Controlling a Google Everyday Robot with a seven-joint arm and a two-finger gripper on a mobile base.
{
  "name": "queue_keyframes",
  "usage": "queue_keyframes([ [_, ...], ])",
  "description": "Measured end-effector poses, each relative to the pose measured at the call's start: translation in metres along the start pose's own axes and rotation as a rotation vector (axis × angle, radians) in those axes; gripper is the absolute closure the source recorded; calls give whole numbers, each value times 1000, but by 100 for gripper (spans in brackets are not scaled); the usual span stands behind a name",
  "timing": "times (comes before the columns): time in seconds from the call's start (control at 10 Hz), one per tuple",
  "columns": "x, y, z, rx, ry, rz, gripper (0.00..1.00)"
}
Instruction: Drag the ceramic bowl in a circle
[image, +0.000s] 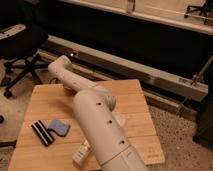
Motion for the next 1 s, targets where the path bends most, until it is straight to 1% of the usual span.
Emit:
queue_keyframes([
  [0.1, -18, 12, 6, 5, -14, 33, 20],
  [0.3, -65, 34, 14, 14, -50, 103, 20],
  [0.4, -84, 41, 17, 18, -67, 127, 20],
  [0.5, -111, 48, 22, 26, -93, 159, 20],
  [0.7, -153, 53, 32, 38, -147, 190, 20],
  [0.9, -189, 51, 40, 58, -193, 212, 20],
  [1.0, -204, 47, 44, 70, -210, 224, 20],
])
